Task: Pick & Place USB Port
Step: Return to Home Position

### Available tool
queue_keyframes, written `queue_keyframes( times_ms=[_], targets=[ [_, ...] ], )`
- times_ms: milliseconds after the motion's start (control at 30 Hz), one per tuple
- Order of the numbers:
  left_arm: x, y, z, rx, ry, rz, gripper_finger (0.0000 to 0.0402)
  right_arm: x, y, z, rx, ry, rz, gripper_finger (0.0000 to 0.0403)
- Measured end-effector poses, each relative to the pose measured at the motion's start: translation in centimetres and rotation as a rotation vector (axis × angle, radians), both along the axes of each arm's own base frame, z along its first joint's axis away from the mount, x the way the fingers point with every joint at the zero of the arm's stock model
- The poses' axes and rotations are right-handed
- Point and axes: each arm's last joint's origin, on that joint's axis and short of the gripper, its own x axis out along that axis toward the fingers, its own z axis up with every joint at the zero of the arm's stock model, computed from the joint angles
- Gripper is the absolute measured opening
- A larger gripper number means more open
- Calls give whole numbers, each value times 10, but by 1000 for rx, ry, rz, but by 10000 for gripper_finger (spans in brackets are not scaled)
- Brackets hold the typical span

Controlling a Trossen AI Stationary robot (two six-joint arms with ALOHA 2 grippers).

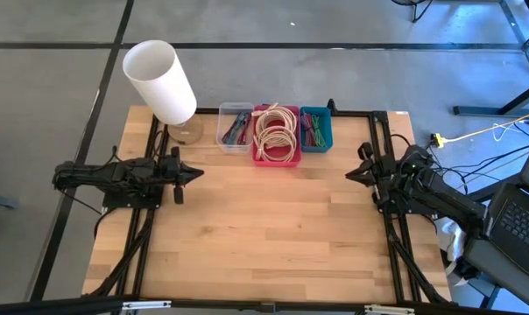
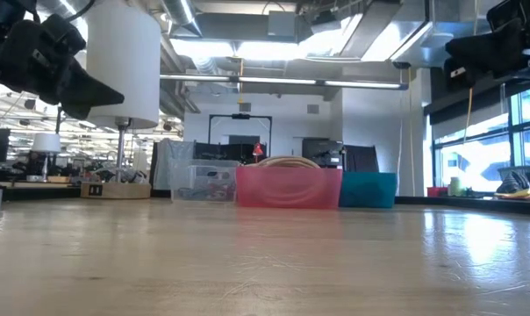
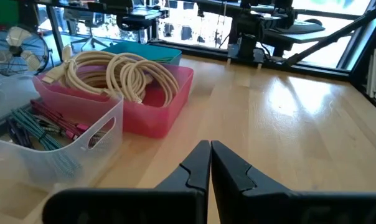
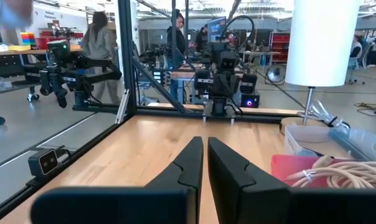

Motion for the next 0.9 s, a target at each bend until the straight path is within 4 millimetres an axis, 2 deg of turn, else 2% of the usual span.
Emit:
queue_keyframes(
  times_ms=[900],
  targets=[
    [0, 0, 0, 0, 1, 0, 7, 0, 0, 0, 25, 6, -1, 28]
  ],
)
